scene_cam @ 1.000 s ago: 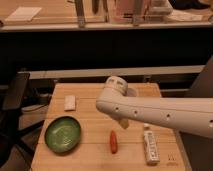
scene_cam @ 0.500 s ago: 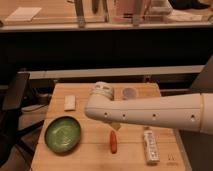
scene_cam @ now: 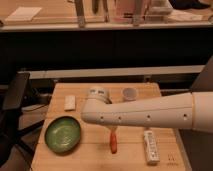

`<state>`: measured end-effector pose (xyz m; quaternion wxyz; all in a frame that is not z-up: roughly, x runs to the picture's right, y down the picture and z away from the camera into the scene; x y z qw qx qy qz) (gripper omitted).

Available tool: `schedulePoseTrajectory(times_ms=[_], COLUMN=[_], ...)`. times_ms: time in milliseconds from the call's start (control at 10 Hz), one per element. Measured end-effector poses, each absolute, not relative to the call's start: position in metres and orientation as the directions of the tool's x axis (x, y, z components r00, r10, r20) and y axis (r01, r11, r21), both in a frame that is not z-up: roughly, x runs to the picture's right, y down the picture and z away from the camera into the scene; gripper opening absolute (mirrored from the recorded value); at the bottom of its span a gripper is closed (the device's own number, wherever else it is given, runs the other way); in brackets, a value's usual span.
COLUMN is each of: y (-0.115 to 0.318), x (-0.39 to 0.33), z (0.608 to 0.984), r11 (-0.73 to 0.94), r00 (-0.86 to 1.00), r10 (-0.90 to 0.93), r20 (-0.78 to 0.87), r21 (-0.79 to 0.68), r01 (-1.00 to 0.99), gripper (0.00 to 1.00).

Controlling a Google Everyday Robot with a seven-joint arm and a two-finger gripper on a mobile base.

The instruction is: Drag the ceramic bowl in a circle

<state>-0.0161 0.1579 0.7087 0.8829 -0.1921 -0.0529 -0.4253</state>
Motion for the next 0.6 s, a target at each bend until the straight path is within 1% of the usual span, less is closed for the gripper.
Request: schedulePoseTrajectory(times_ms=[600], y=[0.176], x=[-0.042], z=[0.723], r11=[0.489], r00=[0.55], r10=[-0.776], r20=[0.308], r21=[-0.256], r01=[0.834], gripper=[0.8])
